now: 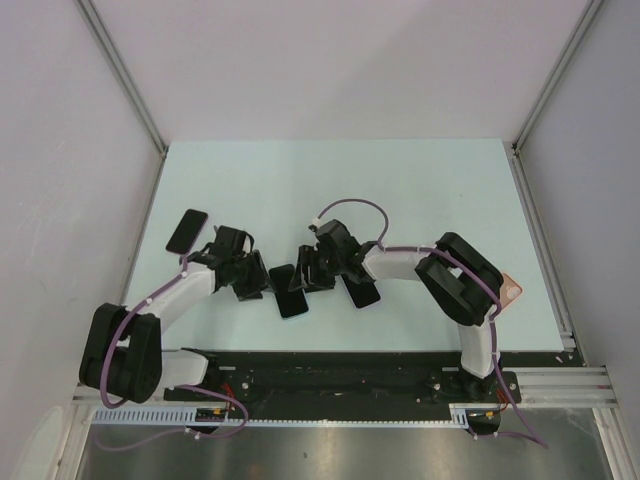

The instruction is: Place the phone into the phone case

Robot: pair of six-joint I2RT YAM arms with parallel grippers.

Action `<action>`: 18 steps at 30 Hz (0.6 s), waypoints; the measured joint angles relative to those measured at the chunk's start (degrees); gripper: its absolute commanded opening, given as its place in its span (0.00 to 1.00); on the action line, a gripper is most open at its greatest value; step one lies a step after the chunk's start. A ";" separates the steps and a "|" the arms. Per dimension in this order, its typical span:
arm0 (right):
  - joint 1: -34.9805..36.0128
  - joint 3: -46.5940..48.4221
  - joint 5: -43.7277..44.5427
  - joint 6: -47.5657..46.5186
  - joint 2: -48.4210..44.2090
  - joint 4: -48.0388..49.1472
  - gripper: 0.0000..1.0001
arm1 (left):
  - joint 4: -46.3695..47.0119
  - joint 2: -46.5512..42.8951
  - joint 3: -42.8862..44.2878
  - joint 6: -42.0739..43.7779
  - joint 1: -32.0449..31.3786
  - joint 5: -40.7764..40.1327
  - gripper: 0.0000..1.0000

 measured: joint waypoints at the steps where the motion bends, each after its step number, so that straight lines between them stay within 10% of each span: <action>1: -0.13 -0.09 -0.35 -0.20 0.00 0.15 0.58 | 0.22 0.00 0.28 0.00 0.00 0.11 0.47; 18: -1.68 -0.63 -5.35 -0.15 1.29 4.48 0.61 | 9.84 6.14 -0.81 -1.31 1.33 7.34 0.14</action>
